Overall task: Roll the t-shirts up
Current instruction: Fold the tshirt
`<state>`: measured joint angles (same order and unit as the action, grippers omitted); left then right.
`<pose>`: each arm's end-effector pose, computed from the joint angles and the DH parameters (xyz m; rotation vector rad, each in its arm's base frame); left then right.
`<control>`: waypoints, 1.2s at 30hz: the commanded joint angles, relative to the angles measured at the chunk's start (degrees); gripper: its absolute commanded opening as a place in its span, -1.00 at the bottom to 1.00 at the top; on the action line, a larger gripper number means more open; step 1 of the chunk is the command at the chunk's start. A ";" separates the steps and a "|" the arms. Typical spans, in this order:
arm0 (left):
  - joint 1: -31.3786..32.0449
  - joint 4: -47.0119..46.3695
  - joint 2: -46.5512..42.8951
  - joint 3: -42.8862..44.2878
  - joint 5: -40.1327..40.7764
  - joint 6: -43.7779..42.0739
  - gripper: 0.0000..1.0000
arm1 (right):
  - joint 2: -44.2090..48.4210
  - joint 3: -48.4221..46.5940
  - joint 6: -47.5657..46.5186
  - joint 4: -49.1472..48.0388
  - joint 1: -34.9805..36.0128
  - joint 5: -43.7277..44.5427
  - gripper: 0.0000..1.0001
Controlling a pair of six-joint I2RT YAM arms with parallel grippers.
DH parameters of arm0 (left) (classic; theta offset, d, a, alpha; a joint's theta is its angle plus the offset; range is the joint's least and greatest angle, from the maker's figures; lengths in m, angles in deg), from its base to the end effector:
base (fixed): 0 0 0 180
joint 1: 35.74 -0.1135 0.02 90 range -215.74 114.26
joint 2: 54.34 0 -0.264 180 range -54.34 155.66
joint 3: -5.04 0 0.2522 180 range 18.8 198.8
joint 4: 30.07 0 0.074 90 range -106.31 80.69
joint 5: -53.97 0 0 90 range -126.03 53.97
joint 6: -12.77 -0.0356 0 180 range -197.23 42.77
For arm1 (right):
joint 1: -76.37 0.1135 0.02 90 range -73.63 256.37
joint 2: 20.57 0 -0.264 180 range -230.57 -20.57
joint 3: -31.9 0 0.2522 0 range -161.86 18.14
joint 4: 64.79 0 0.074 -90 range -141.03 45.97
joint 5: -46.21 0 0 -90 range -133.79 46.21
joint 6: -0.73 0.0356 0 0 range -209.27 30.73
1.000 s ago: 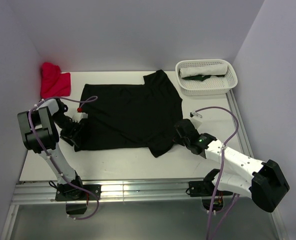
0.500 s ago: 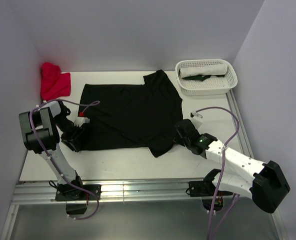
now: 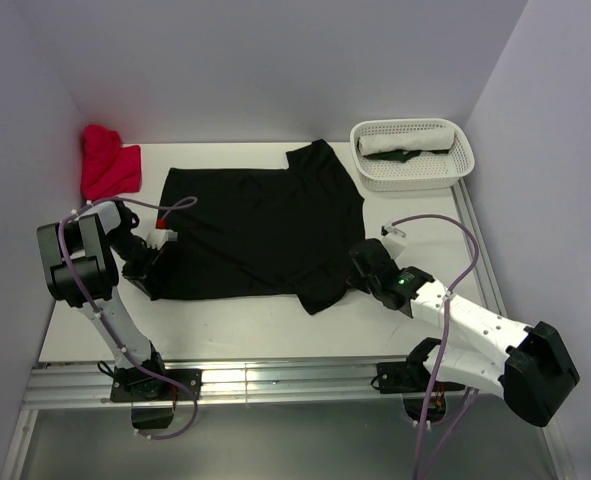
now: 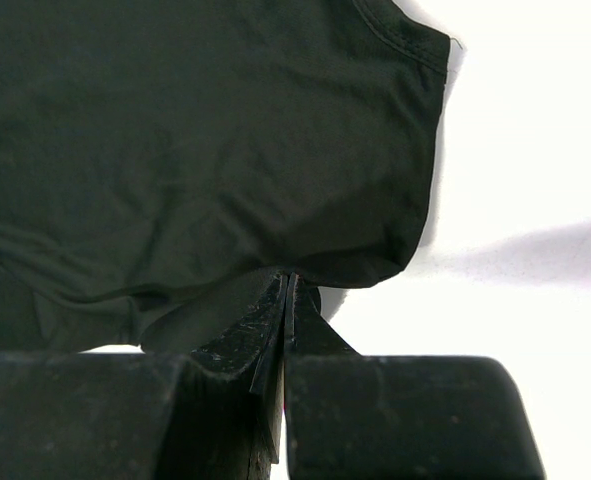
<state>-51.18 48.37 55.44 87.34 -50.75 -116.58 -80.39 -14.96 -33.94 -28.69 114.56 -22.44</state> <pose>0.2948 0.0720 0.1413 -0.5621 -2.9135 0.5311 0.1678 0.1155 0.2042 0.5183 2.3199 0.3386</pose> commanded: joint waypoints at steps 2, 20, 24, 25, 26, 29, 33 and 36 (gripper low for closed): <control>-0.20 -0.26 -3.16 0.29 -1.45 -0.72 -0.99 | 2.94 -0.30 0.83 2.78 -0.49 1.24 -1.00; -3.01 5.18 -12.65 -2.00 0.30 -8.54 -0.99 | 12.70 3.40 4.52 10.43 0.12 0.36 -1.00; -3.45 6.33 -14.24 -1.65 0.39 -9.77 -0.99 | 14.19 2.87 4.79 12.36 0.83 0.72 -1.00; -3.54 6.59 -14.67 -1.47 0.31 -9.86 -0.99 | 14.28 2.87 4.61 12.72 0.83 0.63 -1.00; -3.63 6.68 -14.85 -1.30 0.22 -10.04 -0.99 | 14.28 2.52 4.44 12.81 0.83 0.89 -1.00; -3.72 7.47 -14.86 -0.33 -0.39 -10.39 -0.99 | 13.15 1.46 3.47 12.81 0.83 0.80 -1.00; -3.63 7.65 -12.31 4.05 -1.88 -8.99 -0.99 | 9.55 -0.99 1.54 11.49 0.83 1.07 -1.00; -3.37 8.00 -9.33 8.70 -3.38 -7.59 -0.99 | 5.51 -4.15 -0.74 9.82 0.74 1.51 -1.00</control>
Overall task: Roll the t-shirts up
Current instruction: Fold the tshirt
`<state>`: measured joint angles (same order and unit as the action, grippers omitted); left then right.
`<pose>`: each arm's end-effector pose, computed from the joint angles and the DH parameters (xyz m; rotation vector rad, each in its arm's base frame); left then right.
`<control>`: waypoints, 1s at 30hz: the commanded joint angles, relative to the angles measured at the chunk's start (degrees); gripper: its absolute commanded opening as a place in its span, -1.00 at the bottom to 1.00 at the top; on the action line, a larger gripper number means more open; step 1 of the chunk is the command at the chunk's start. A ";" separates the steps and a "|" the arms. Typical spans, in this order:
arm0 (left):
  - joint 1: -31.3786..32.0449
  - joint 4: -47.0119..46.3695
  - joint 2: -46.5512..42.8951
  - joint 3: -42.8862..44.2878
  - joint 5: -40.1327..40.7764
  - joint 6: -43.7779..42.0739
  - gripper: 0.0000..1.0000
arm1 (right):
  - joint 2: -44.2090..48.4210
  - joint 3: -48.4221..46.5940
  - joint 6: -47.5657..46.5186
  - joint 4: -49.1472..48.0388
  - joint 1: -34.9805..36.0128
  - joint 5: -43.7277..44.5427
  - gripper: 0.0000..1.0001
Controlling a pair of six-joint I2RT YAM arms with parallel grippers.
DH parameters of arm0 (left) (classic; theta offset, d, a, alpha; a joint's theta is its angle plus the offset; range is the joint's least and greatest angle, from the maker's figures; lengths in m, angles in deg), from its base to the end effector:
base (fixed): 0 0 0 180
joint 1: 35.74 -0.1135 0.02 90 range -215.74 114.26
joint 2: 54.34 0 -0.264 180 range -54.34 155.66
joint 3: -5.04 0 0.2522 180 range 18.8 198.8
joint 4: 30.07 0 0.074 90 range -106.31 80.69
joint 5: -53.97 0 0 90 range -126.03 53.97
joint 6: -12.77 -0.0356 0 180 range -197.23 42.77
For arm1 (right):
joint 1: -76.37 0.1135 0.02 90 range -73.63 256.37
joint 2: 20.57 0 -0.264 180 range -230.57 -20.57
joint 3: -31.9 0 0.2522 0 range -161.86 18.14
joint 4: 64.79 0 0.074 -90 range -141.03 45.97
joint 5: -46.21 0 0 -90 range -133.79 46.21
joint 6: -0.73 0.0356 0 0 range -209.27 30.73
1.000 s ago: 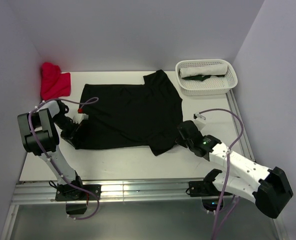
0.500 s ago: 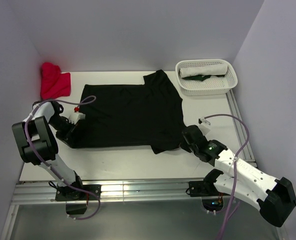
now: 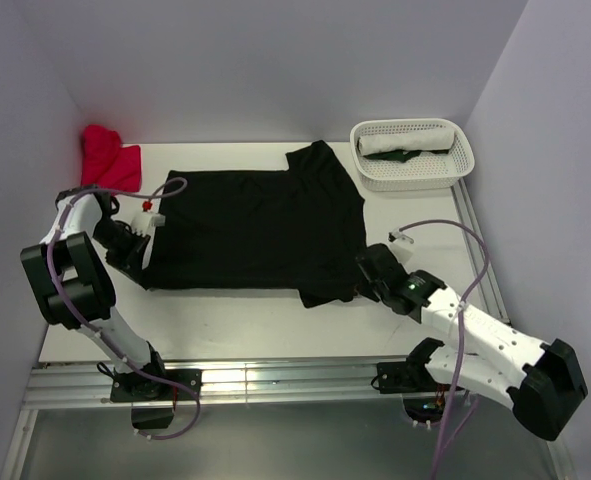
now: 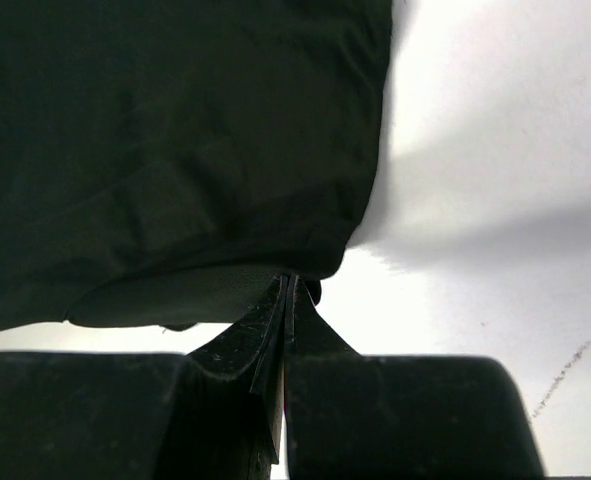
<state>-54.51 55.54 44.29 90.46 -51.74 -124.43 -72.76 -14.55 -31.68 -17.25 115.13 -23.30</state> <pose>0.2763 0.0837 0.2099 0.7252 2.9964 -0.4862 0.1429 0.0988 0.2108 0.5435 2.3830 0.3093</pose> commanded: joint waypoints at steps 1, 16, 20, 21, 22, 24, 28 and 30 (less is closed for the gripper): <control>0.13 0.74 3.40 6.73 -3.18 0.70 -0.99 | -4.40 -5.45 -3.87 -2.48 -0.35 2.53 -1.00; 5.75 -0.93 17.99 24.58 -5.13 9.05 -0.99 | -26.30 -20.31 -15.30 -11.36 -10.19 -2.38 -1.00; 6.90 -0.93 21.07 28.44 -4.69 10.81 -0.99 | -29.64 -22.85 -16.18 -11.89 -11.95 -3.09 -1.00; 6.99 -1.01 22.03 28.97 -4.51 10.90 -0.99 | -30.95 -23.64 -16.36 -12.16 -12.65 -3.52 -1.00; 6.99 -1.36 22.48 29.85 -4.34 11.60 -0.99 | -31.57 -24.00 -16.71 -12.25 -12.92 -3.70 -1.00; 7.34 -1.72 23.71 30.64 -3.64 12.13 -0.99 | -33.50 -25.22 -16.98 -12.68 -13.62 -4.14 -1.00; 7.60 -1.89 25.47 32.93 -3.19 13.01 -0.99 | -36.58 -26.99 -17.59 -12.77 -14.59 -4.06 -1.00; 7.78 -1.81 26.17 34.07 -3.02 13.54 -0.99 | -37.81 -27.34 -17.68 -13.12 -14.94 -4.32 -1.00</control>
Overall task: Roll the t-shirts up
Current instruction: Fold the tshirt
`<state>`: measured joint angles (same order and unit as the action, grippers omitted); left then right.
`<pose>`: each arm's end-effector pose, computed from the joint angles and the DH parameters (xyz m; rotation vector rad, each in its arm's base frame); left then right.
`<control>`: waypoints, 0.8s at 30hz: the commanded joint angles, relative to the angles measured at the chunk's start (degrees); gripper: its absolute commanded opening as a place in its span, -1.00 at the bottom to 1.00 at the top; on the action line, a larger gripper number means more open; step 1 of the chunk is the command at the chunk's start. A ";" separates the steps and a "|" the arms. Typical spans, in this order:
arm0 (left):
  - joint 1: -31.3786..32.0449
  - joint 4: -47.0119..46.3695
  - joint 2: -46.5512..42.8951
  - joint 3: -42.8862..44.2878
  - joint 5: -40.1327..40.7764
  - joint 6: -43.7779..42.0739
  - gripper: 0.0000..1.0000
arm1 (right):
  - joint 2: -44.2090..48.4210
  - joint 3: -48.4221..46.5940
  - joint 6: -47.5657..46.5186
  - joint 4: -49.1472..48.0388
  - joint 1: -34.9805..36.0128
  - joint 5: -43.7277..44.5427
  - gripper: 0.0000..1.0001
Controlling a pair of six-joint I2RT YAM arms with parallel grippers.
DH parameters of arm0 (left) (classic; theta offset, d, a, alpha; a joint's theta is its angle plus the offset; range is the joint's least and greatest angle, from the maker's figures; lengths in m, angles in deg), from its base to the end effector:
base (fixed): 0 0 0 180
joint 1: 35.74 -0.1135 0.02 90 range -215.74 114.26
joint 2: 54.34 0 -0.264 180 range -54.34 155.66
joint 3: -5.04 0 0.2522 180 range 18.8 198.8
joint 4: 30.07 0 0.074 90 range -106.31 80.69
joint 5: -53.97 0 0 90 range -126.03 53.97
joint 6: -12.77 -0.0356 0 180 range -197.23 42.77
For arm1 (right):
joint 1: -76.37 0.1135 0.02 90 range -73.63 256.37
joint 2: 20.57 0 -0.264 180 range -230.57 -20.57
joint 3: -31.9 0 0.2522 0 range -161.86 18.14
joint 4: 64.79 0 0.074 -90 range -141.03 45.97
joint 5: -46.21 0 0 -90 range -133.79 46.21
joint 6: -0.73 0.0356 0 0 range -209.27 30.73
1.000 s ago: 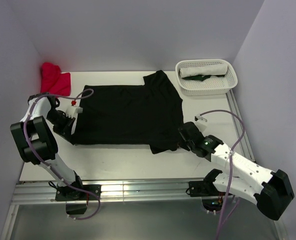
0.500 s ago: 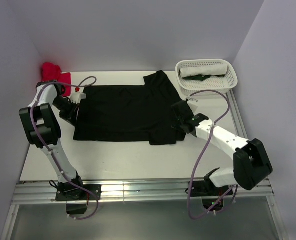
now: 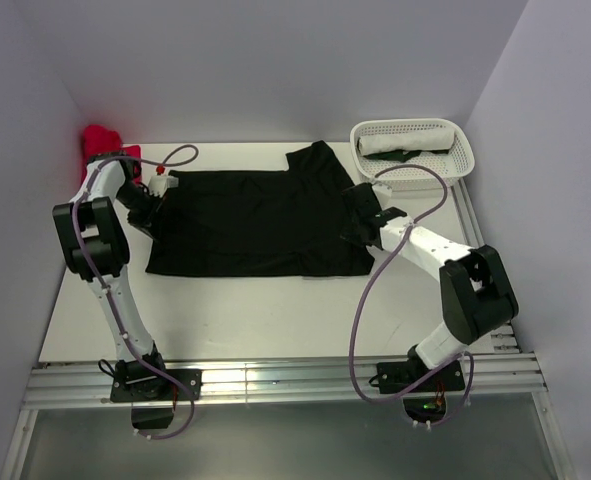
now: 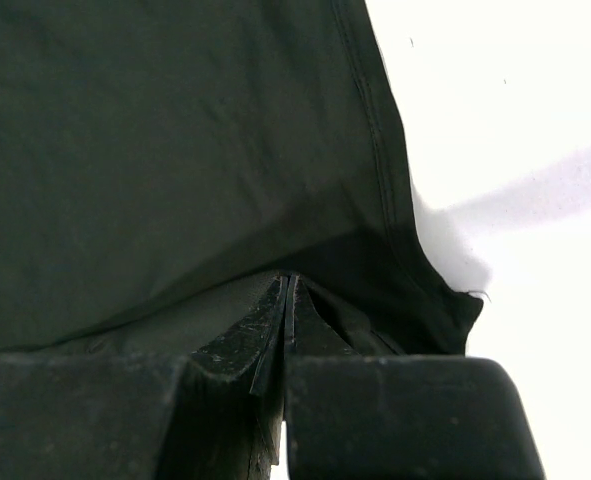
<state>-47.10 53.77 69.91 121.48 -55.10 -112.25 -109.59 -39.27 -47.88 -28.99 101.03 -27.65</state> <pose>0.4095 0.0704 0.1898 0.6077 2.9368 -0.4801 0.2946 0.1244 0.2130 0.4709 2.4157 0.1476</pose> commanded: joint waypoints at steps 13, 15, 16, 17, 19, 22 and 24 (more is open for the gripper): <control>1.42 -0.56 4.42 8.77 2.37 4.09 -0.99 | -6.08 -4.55 -2.36 -3.76 -3.75 -1.99 -1.00; 1.69 -0.56 5.12 9.30 2.55 4.18 -0.99 | -6.79 -4.82 -2.36 -4.11 -4.18 -2.17 -1.00; 1.69 -0.65 5.39 9.82 2.63 4.44 -0.99 | -6.96 -5.08 -2.45 -4.20 -4.19 -2.17 -1.00; 1.77 -0.65 5.91 10.09 2.72 4.61 -0.99 | -7.49 -5.69 -2.45 -4.20 -4.27 -2.17 -1.00; 1.77 -0.48 6.27 10.97 2.63 4.88 -0.99 | -8.02 -6.31 -2.80 -4.11 -4.62 -2.16 -1.00; 1.95 -0.65 6.71 11.58 2.72 5.23 -0.99 | -9.51 -8.07 -3.33 -3.76 -5.06 -2.25 -1.00; 2.04 -0.65 6.97 12.11 2.90 5.41 -0.99 | -10.74 -9.47 -3.59 -3.41 -5.15 -2.52 -1.00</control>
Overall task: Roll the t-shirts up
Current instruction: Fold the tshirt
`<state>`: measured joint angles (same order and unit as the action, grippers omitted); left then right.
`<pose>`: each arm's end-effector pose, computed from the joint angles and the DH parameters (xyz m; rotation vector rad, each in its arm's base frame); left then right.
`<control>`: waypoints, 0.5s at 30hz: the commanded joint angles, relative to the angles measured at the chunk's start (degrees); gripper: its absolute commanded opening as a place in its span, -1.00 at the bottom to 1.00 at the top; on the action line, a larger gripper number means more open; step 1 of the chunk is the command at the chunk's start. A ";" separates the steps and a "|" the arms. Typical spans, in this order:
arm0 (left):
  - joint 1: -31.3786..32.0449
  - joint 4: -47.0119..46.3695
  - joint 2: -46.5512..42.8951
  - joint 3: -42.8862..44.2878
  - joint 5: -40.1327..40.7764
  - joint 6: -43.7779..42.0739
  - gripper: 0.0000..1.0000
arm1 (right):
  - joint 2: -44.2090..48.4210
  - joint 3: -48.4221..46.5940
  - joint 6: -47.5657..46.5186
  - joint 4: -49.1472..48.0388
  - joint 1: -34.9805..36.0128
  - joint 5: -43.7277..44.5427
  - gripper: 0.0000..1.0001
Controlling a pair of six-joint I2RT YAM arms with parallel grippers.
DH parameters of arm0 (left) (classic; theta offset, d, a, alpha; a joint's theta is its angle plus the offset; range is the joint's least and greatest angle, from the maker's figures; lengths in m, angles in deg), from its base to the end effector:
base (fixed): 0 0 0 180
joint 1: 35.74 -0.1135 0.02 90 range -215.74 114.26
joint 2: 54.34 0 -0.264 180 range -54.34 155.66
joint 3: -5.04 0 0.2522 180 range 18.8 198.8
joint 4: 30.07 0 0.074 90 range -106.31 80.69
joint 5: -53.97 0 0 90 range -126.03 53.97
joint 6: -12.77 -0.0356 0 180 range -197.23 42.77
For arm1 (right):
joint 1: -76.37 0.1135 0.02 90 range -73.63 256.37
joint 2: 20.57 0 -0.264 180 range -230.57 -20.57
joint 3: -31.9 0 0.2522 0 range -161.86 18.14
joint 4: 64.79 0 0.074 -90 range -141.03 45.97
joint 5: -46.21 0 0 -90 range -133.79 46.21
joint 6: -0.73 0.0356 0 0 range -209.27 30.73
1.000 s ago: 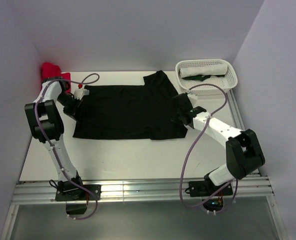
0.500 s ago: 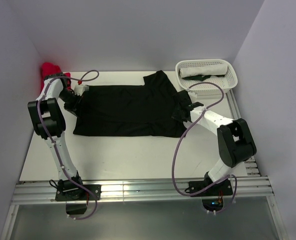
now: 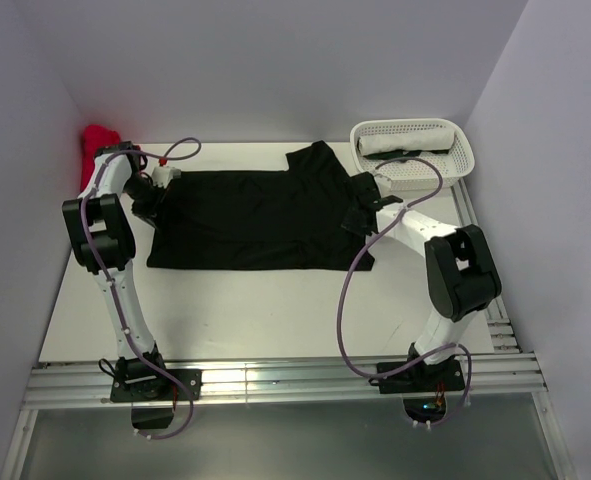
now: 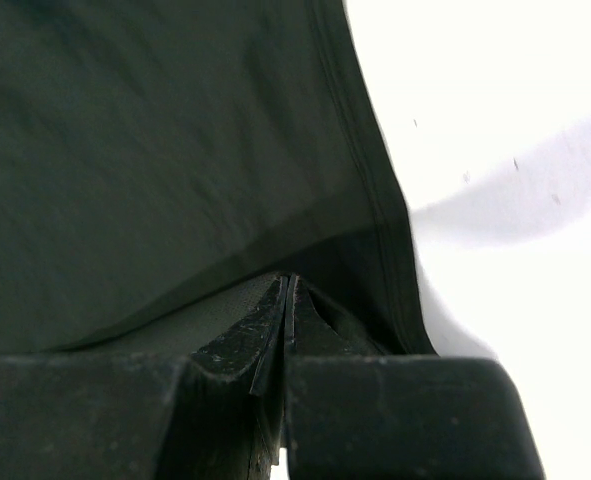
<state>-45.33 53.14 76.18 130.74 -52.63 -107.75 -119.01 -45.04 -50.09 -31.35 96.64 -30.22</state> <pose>0.4420 0.0644 0.1849 0.5495 2.9340 -0.3915 0.3366 0.1154 0.1933 0.5022 2.4448 0.1329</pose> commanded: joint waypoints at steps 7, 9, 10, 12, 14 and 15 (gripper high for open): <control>0.35 -0.72 1.49 3.72 1.31 1.43 -0.99 | -4.75 -5.90 -1.74 -0.70 -1.37 -0.29 -1.00; 0.35 -1.07 2.02 4.16 1.48 1.78 -0.99 | -5.19 -6.26 -1.74 -0.78 -1.64 -0.38 -1.00; 0.36 -1.33 2.11 4.25 1.57 1.87 -0.99 | -5.63 -6.34 -1.74 -0.79 -1.55 -0.38 -1.00; 0.27 -1.34 2.37 4.51 1.31 2.05 -0.99 | -6.15 -6.61 -1.74 -0.87 -1.90 -0.38 -1.00; 0.44 -1.42 2.63 4.60 1.39 2.22 -0.99 | -6.68 -6.78 -1.74 -0.87 -1.90 -0.38 -1.00; 0.44 -1.42 2.55 4.78 1.31 2.22 -0.99 | -6.86 -6.78 -1.74 -1.05 -2.08 -0.38 -1.00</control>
<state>-45.17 52.09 78.69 133.08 -51.56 -106.29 -125.56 -49.37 -50.85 -31.64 95.31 -31.25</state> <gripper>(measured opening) 0.014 0.007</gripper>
